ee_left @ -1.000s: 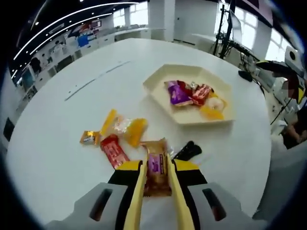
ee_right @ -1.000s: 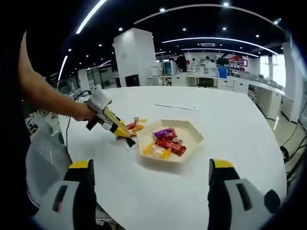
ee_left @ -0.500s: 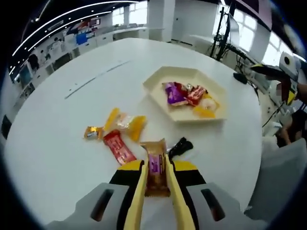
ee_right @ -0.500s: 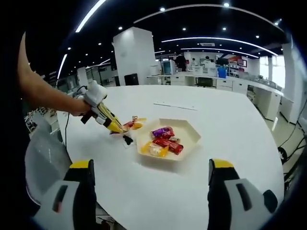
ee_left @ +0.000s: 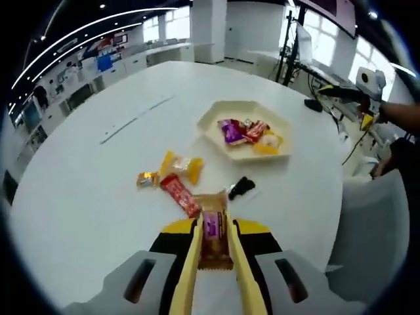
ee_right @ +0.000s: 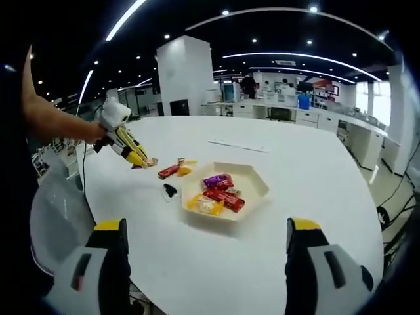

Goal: Place the target food into the container with the food tongs after gripping and lifting it, then release it inside without dropping or visibly crushing the food.

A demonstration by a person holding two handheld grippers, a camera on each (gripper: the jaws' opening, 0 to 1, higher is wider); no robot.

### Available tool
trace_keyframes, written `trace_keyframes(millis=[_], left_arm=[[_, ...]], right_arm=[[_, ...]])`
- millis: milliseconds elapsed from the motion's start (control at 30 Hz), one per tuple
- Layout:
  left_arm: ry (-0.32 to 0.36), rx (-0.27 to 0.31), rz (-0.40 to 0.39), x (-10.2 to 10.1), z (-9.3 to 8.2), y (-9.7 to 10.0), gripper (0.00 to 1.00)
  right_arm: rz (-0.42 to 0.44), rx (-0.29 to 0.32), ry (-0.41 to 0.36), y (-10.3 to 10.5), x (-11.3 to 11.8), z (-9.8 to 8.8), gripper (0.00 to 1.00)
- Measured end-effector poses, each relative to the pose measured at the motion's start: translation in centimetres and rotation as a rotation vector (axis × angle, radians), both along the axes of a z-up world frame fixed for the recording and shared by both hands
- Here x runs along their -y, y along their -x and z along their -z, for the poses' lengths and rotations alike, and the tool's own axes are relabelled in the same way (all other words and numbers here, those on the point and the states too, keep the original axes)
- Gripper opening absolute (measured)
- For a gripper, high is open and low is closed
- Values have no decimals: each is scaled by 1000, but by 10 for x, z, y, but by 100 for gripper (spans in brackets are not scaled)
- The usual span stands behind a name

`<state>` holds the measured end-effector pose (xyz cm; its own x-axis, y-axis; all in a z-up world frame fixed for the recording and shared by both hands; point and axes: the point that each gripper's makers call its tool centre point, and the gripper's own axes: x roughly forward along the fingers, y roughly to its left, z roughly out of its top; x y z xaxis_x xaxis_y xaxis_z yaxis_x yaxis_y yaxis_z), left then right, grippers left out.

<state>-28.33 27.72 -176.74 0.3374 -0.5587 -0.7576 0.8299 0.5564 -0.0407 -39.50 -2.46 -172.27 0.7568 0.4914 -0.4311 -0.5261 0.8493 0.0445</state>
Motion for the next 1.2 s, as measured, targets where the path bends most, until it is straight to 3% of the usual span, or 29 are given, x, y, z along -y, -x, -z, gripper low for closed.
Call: trace_keyframes(millis=[200, 333, 433, 600, 867, 1100, 1200], left_arm=[[16, 16, 2, -10, -30, 7, 18], [-9, 15, 78, -20, -50, 18, 18], [-41, 10, 106, -29, -63, 24, 19], [14, 5, 65, -38, -88, 24, 18], [6, -40, 37, -46, -79, 31, 18], [-9, -45, 32, -50, -75, 32, 17], [-8, -51, 32, -50, -75, 31, 17]], right_arm=[[-49, 31, 28, -12, 0, -11, 99], [-84, 74, 27, -22, -2, -19, 99], [-106, 71, 40, -26, -4, -17, 99], [-108, 65, 44, -31, -1, -13, 99], [-116, 42, 61, -33, -2, -6, 100], [-118, 32, 76, -32, 2, -3, 99], [-133, 30, 124, -31, 4, 0, 94]])
